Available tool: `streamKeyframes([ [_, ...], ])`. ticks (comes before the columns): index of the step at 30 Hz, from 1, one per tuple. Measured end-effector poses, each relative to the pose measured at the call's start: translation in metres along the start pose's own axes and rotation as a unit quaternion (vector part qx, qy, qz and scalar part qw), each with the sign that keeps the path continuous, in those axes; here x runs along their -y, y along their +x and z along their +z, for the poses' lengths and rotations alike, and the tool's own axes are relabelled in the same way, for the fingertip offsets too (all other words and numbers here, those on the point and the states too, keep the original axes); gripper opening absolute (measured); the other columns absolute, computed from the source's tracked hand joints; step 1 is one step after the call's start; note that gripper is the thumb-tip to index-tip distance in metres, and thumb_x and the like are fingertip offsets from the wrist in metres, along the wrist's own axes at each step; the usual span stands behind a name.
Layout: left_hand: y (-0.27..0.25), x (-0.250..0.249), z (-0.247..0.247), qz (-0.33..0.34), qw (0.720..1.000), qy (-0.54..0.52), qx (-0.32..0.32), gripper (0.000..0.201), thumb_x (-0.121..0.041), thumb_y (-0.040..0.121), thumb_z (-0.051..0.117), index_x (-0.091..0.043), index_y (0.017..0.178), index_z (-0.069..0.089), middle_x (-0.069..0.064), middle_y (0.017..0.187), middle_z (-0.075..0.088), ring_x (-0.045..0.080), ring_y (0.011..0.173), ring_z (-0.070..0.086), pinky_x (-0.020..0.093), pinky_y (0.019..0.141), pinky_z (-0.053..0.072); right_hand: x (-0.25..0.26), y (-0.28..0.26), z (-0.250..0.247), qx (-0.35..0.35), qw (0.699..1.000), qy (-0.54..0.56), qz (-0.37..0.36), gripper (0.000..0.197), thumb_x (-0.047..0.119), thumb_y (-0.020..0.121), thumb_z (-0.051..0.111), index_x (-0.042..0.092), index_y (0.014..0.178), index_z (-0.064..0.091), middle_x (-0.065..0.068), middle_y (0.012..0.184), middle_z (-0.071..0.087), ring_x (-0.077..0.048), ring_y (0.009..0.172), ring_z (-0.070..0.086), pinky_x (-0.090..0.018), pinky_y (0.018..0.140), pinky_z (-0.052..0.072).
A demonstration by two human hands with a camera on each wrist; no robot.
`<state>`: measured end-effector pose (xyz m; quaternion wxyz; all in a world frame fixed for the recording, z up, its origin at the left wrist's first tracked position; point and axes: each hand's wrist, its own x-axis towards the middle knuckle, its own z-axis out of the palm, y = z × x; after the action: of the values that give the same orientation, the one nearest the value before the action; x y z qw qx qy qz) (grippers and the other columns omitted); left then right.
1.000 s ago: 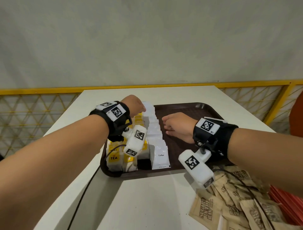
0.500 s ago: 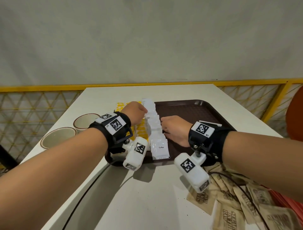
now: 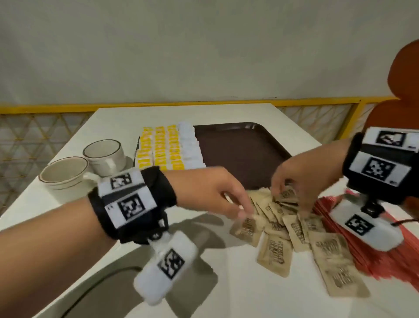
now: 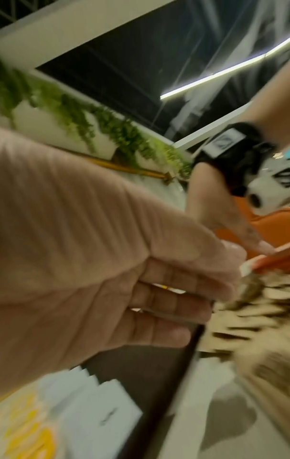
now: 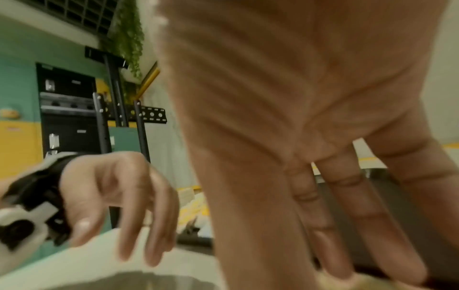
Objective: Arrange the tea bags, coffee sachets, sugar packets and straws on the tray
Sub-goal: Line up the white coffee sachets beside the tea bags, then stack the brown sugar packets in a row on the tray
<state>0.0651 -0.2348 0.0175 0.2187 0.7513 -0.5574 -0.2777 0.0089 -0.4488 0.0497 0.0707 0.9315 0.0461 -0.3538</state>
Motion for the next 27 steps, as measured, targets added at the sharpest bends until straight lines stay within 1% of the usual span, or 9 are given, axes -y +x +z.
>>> streamKeyframes([
  [3, 0.019, -0.012, 0.041, 0.073, 0.994, 0.074, 0.041, 0.024, -0.020, 0.091, 0.060, -0.013, 0.112, 0.071, -0.001, 0.114, 0.068, 0.015, 0.104, 0.062, 0.037, 0.094, 0.046, -0.014, -0.002, 0.035, 0.028, 0.997, -0.070, 0.025, 0.114, 0.046, 0.060, 0.087, 0.042, 0.148, 0.014, 0.009, 0.143, 0.023, -0.015, 0.124, 0.043, -0.033, 0.100, 0.045],
  [5, 0.032, -0.016, 0.059, 0.075, 0.990, 0.112, 0.031, 0.026, -0.018, 0.091, 0.061, -0.014, 0.115, 0.069, 0.000, 0.114, 0.067, 0.017, 0.104, 0.060, 0.038, 0.094, 0.045, -0.016, 0.001, 0.052, 0.017, 0.997, -0.071, 0.030, 0.126, 0.043, 0.061, 0.087, 0.040, 0.150, -0.002, 0.007, 0.150, 0.011, -0.018, 0.131, 0.037, -0.036, 0.104, 0.042],
  [6, 0.037, -0.017, 0.065, 0.071, 0.989, 0.124, 0.025, 0.027, -0.018, 0.090, 0.062, -0.017, 0.116, 0.069, 0.000, 0.115, 0.066, 0.017, 0.105, 0.059, 0.037, 0.095, 0.044, -0.016, 0.003, 0.058, -0.004, 0.998, -0.063, 0.027, 0.127, 0.041, 0.061, 0.088, 0.038, 0.150, -0.003, 0.006, 0.151, 0.011, -0.018, 0.131, 0.038, -0.036, 0.105, 0.041],
  [11, 0.049, -0.021, 0.075, 0.039, 0.984, 0.171, -0.020, 0.032, -0.025, 0.080, 0.074, -0.020, 0.111, 0.071, 0.004, 0.109, 0.060, 0.019, 0.103, 0.053, 0.032, 0.092, 0.041, -0.015, 0.014, 0.059, -0.094, 0.995, 0.016, -0.012, 0.119, 0.038, 0.055, 0.091, 0.037, 0.147, 0.015, 0.003, 0.134, 0.036, -0.017, 0.123, 0.045, -0.037, 0.104, 0.042],
  [15, 0.045, -0.018, 0.071, -0.009, 0.984, 0.174, -0.020, 0.031, -0.025, 0.078, 0.076, -0.021, 0.108, 0.071, 0.000, 0.111, 0.053, 0.007, 0.094, 0.045, 0.026, 0.091, 0.040, -0.010, 0.019, 0.054, -0.121, 0.992, 0.014, -0.030, 0.101, 0.035, 0.061, 0.088, 0.034, 0.143, 0.027, 0.005, 0.127, 0.042, -0.015, 0.116, 0.048, -0.038, 0.099, 0.046],
  [18, 0.040, -0.013, 0.063, -0.033, 0.984, 0.175, -0.004, 0.026, -0.023, 0.075, 0.078, -0.017, 0.100, 0.071, -0.007, 0.102, 0.054, 0.006, 0.090, 0.047, 0.021, 0.081, 0.041, -0.005, 0.023, 0.051, -0.129, 0.991, 0.028, -0.039, 0.090, 0.029, 0.068, 0.085, 0.031, 0.140, 0.031, 0.004, 0.125, 0.043, -0.014, 0.112, 0.050, -0.036, 0.094, 0.049],
  [22, 0.038, -0.008, 0.058, -0.063, 0.983, 0.172, -0.012, 0.024, -0.023, 0.074, 0.080, -0.018, 0.091, 0.064, -0.012, 0.091, 0.053, 0.002, 0.069, 0.045, 0.008, 0.057, 0.035, 0.005, 0.029, 0.045, -0.157, 0.985, 0.024, -0.066, 0.074, 0.023, 0.072, 0.082, 0.025, 0.132, 0.039, 0.002, 0.121, 0.052, -0.015, 0.107, 0.053, -0.031, 0.087, 0.047],
  [25, 0.037, -0.003, 0.056, -0.080, 0.988, 0.131, -0.012, 0.029, -0.023, 0.073, 0.081, -0.023, 0.088, 0.056, -0.015, 0.092, 0.057, -0.002, 0.067, 0.044, 0.009, 0.056, 0.035, 0.012, 0.033, 0.039, -0.163, 0.984, -0.013, -0.070, 0.057, 0.019, 0.079, 0.075, 0.023, 0.127, 0.045, 0.003, 0.116, 0.056, -0.016, 0.101, 0.054, -0.028, 0.078, 0.044],
  [27, 0.035, -0.001, 0.054, -0.081, 0.991, 0.109, -0.010, 0.031, -0.020, 0.072, 0.081, -0.024, 0.086, 0.055, -0.009, 0.091, 0.060, 0.000, 0.064, 0.044, 0.011, 0.055, 0.035, 0.012, 0.034, 0.034, -0.173, 0.982, -0.020, -0.073, 0.038, 0.015, 0.084, 0.067, 0.020, 0.117, 0.052, 0.002, 0.108, 0.061, -0.018, 0.094, 0.056, -0.026, 0.071, 0.043],
])
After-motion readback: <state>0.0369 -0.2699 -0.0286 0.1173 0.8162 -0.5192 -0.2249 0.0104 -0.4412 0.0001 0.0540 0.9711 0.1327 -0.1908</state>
